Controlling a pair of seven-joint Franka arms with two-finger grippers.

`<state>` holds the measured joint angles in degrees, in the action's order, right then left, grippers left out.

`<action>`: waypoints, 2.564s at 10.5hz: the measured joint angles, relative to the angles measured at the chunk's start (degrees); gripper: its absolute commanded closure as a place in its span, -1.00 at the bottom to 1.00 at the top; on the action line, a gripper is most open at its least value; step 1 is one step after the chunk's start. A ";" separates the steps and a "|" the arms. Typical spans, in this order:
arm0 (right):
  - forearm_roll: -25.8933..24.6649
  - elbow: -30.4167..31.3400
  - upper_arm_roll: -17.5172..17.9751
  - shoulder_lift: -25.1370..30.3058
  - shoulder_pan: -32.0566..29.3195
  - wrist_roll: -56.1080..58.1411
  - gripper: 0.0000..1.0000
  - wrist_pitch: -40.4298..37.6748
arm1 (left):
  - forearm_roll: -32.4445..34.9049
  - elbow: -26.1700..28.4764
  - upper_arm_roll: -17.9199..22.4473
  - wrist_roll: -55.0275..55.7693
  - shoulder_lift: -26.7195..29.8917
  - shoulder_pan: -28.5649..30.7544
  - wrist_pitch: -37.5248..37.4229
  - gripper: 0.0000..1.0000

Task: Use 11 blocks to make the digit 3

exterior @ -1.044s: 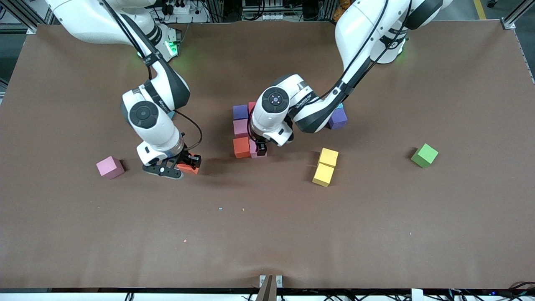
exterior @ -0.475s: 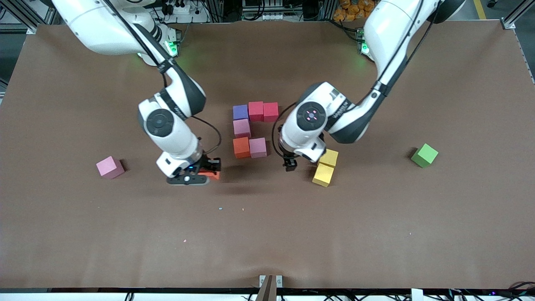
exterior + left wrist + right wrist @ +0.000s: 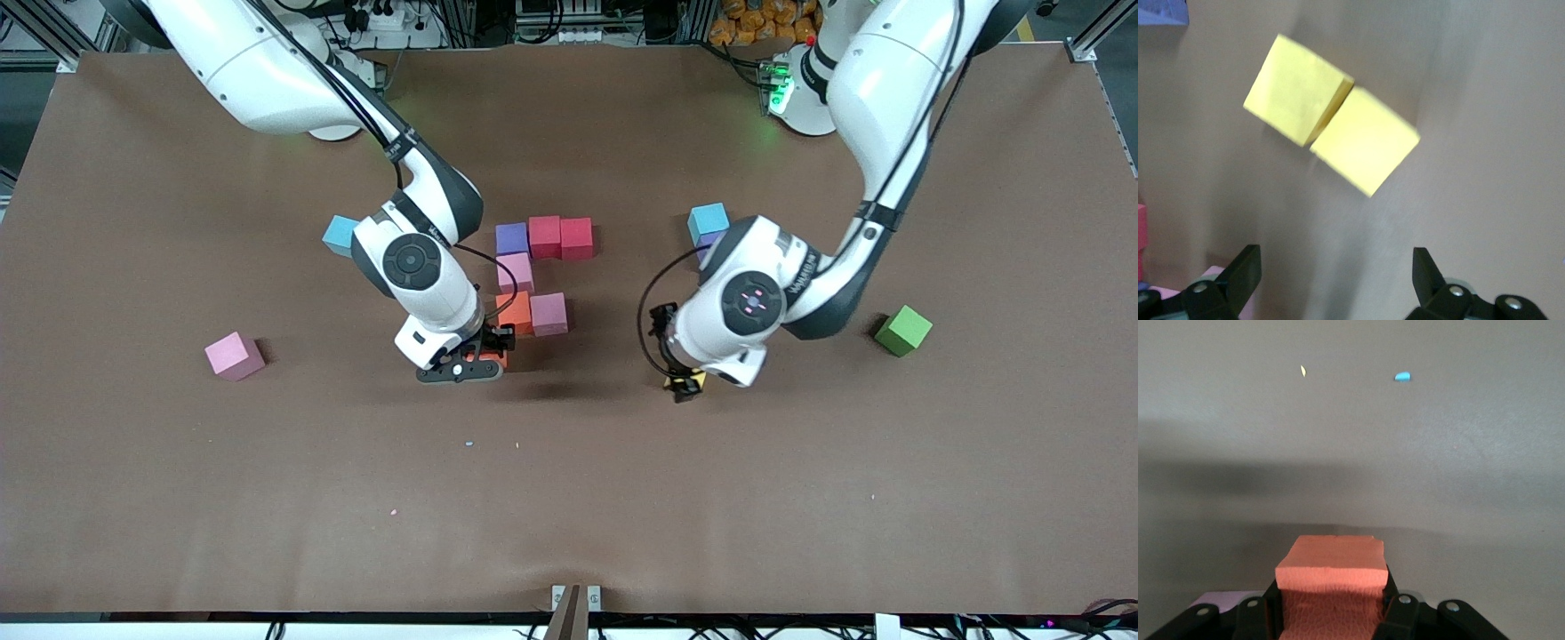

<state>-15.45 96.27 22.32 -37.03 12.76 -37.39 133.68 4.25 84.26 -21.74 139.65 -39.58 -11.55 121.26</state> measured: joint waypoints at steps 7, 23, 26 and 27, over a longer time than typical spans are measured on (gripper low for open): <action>-2.75 -7.76 -0.01 -6.09 2.56 -2.63 1.00 -0.11 | 10.85 0.20 1.66 4.04 -2.54 -0.43 -0.07 -1.00; -12.11 -10.40 0.75 -10.51 7.41 -6.44 1.00 -1.25 | 5.77 -2.23 5.10 21.25 -5.36 -2.14 5.67 -1.00; -14.12 -10.11 1.15 -10.50 7.41 -6.45 1.00 -1.25 | 8.63 -2.26 5.09 20.05 -5.39 -2.70 5.69 -1.00; -14.21 -10.07 1.17 -10.49 7.40 -6.49 1.00 -1.26 | 9.85 -2.26 5.09 19.44 -5.45 -2.77 5.68 -1.00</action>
<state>-29.66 86.20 23.49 -47.52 20.16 -43.89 132.42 14.10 82.00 -16.65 159.09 -45.04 -14.32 126.94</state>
